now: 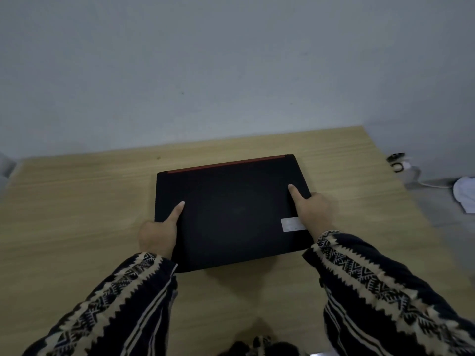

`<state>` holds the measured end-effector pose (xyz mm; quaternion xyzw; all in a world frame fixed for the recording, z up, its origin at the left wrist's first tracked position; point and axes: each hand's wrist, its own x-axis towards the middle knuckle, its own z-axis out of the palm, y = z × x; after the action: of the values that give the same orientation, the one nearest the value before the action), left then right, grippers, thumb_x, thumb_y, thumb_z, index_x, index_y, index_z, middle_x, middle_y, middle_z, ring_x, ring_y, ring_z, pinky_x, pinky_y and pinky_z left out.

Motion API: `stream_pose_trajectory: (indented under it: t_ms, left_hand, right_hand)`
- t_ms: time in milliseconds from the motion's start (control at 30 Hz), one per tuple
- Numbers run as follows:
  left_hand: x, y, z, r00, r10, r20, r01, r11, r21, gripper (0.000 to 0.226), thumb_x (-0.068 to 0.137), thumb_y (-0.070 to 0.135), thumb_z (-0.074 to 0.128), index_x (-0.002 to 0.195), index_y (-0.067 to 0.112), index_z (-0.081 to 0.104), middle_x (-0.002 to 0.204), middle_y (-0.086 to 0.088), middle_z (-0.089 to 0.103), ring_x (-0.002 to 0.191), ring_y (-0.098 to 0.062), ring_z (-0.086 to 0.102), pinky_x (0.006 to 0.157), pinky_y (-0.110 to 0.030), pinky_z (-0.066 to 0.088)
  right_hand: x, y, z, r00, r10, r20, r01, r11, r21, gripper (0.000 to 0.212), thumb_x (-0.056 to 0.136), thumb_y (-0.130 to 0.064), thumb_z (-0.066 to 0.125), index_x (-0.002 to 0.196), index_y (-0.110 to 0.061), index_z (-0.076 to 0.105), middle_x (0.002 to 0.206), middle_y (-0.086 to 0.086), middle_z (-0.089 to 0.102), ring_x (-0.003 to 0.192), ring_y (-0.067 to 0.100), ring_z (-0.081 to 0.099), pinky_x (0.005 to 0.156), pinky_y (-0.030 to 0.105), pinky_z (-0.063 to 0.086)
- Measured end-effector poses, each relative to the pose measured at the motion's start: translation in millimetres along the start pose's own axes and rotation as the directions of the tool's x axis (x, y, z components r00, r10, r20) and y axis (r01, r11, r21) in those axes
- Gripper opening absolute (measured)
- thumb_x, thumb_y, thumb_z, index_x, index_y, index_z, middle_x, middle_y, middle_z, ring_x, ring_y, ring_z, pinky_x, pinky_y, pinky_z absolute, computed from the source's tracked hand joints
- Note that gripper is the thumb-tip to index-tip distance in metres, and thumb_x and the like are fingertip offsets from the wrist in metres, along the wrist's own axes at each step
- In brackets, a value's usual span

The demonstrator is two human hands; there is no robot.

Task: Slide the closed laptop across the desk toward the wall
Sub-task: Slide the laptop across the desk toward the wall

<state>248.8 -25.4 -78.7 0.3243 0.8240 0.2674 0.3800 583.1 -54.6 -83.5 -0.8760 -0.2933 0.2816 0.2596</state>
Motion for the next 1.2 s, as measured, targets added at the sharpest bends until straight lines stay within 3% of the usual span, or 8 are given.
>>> stream_pose_trajectory:
  t_ms: [100,200,467,600,733,833,967,1200]
  left_hand:
    - [-23.0,15.5,38.2,1.000,0.014,0.028,-0.014,1.000,0.003,0.081,0.061,0.080,0.074,0.080,0.002,0.068,0.080,-0.011,0.070,0.067,-0.024,0.062,0.063,-0.035,0.048]
    - [-40.4,30.6,68.7,0.998,0.009,0.055,-0.011,1.000,0.028,0.082,0.064,0.079,0.072,0.086,0.001,0.070,0.082,-0.011,0.069,0.073,-0.027,0.063,0.063,-0.036,0.048]
    - [-50.8,58.9,141.1,0.979,-0.036,0.199,0.060,0.991,-0.118,0.064,0.053,0.070,0.086,0.082,0.016,0.069,0.090,-0.004,0.073,0.084,-0.026,0.069,0.085,-0.045,0.060]
    - [-49.5,76.2,164.1,0.949,-0.053,0.311,0.115,0.976,-0.183,0.073,0.050,0.068,0.088,0.095,0.013,0.071,0.092,-0.003,0.073,0.083,-0.023,0.069,0.072,-0.035,0.058]
    - [-53.5,92.7,179.8,0.954,-0.011,0.299,0.087,0.967,-0.241,0.069,0.044,0.073,0.085,0.083,0.019,0.070,0.089,0.000,0.074,0.080,-0.020,0.070,0.059,-0.028,0.054]
    - [-57.4,106.3,189.3,0.975,0.043,0.220,0.021,0.959,-0.282,0.066,0.041,0.081,0.082,0.075,0.025,0.072,0.073,0.006,0.077,0.074,-0.015,0.071,0.054,-0.027,0.052]
    - [-58.6,121.9,200.8,0.979,0.085,0.183,-0.028,0.956,-0.293,0.071,0.038,0.090,0.076,0.074,0.029,0.073,0.064,0.027,0.073,0.072,-0.011,0.071,0.055,-0.025,0.051]
    - [-53.5,130.1,224.7,0.985,0.082,0.152,-0.036,0.958,-0.283,0.075,0.039,0.092,0.074,0.075,0.027,0.076,0.071,0.010,0.078,0.074,-0.016,0.073,0.071,-0.036,0.061]
  right_hand:
    - [27.5,21.7,-30.5,0.999,0.007,-0.031,-0.007,1.000,-0.019,0.066,0.083,-0.073,0.052,0.086,-0.010,0.068,0.086,0.005,0.070,0.076,0.022,0.063,0.064,0.033,0.047]
    - [51.1,43.2,-52.5,0.998,0.024,-0.053,-0.025,1.000,-0.012,0.066,0.082,-0.075,0.052,0.085,-0.011,0.069,0.084,0.004,0.070,0.079,0.024,0.065,0.071,0.036,0.053]
    - [100.5,80.5,-98.2,0.989,0.053,-0.141,-0.056,0.998,-0.020,0.068,0.080,-0.079,0.049,0.076,-0.012,0.065,0.075,0.002,0.066,0.068,0.019,0.060,0.060,0.032,0.044]
    - [123.3,88.5,-114.5,0.980,0.050,-0.193,-0.060,0.997,-0.045,0.073,0.082,-0.080,0.043,0.073,-0.011,0.064,0.071,0.003,0.065,0.068,0.022,0.061,0.062,0.034,0.048]
    - [141.0,92.0,-120.8,0.974,0.019,-0.227,-0.024,0.999,-0.023,0.073,0.083,-0.080,0.040,0.070,-0.012,0.063,0.067,0.002,0.064,0.064,0.021,0.061,0.058,0.033,0.047]
    - [153.3,92.1,-124.0,0.979,0.011,-0.203,-0.004,0.999,0.035,0.067,0.086,-0.076,0.042,0.068,-0.014,0.059,0.067,0.000,0.061,0.067,0.022,0.061,0.054,0.030,0.039]
    - [172.3,93.6,-128.1,0.989,-0.027,-0.142,0.049,0.988,0.149,0.056,0.089,-0.068,0.049,0.087,-0.014,0.063,0.081,-0.003,0.064,0.080,0.022,0.060,0.069,0.033,0.044]
    - [185.5,87.6,-134.1,0.968,-0.074,-0.239,0.107,0.986,0.130,0.044,0.088,-0.065,0.054,0.091,-0.022,0.061,0.078,-0.009,0.061,0.080,0.019,0.059,0.069,0.031,0.043]
